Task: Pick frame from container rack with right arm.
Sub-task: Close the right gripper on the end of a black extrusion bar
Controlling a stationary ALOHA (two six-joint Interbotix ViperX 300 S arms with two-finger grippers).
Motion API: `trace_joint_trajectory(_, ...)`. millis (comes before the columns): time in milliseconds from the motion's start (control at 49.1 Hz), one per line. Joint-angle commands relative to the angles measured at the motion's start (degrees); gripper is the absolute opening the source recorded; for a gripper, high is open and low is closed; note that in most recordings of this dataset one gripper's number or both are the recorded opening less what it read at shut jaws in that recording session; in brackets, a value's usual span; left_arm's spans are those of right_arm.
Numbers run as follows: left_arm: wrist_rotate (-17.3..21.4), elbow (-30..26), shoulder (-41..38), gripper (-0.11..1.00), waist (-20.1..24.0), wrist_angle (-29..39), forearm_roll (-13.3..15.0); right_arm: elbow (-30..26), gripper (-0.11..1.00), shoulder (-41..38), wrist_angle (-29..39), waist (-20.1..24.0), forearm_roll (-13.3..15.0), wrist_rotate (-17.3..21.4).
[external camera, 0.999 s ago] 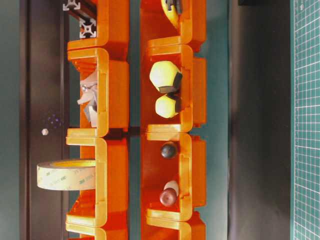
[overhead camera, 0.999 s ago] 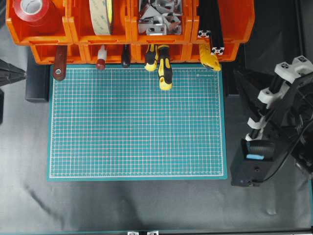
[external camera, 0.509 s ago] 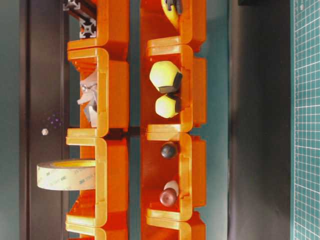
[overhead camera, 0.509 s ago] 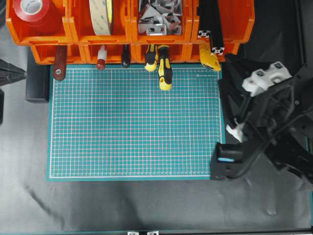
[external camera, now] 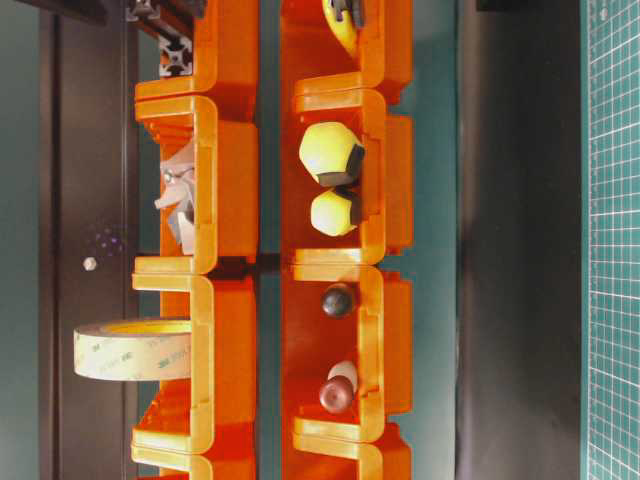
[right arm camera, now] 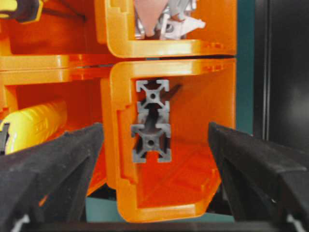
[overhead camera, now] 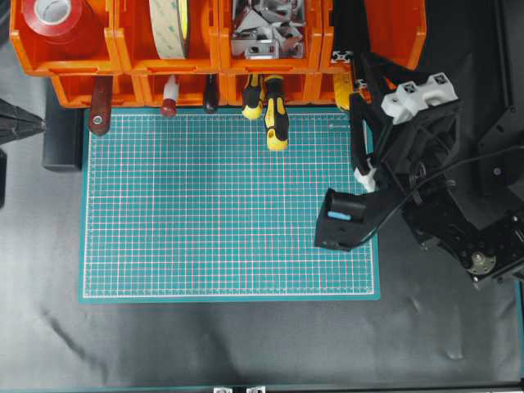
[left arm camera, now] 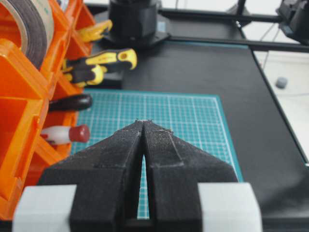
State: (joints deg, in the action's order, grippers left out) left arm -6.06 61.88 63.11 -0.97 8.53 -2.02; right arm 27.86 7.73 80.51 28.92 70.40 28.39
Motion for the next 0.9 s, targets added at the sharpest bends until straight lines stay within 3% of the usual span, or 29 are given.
trace_joint_trajectory(0, -0.2, -0.6, -0.4, 0.0, 0.1, -0.4, -0.2, -0.4, 0.83, 0.5, -0.5, -0.9, 0.5, 0.3)
trace_joint_trajectory(448, -0.3, -0.6, -0.4, 0.0, 0.4, -0.3, -0.2, 0.1, 0.77, 0.4, -0.4, -2.0, 0.3, 1.1)
trace_joint_trajectory(550, -0.3, -0.6, -0.4, 0.0, 0.4, -0.3, -0.2, 0.2, 0.63, 0.4, -0.4, -2.1, -0.4, 2.5)
trace_joint_trajectory(713, -0.3, -0.7, -0.3, 0.0, 0.4, -0.3, -0.2, -0.1, 0.24, 0.2, -0.5, -1.8, -0.5, 4.4)
trace_joint_trajectory(876, -0.3, -0.6, -0.1, 0.0, 0.4, -0.3, -0.2, -0.7, 0.24, -0.4, 0.1, -1.5, -0.4, 4.5)
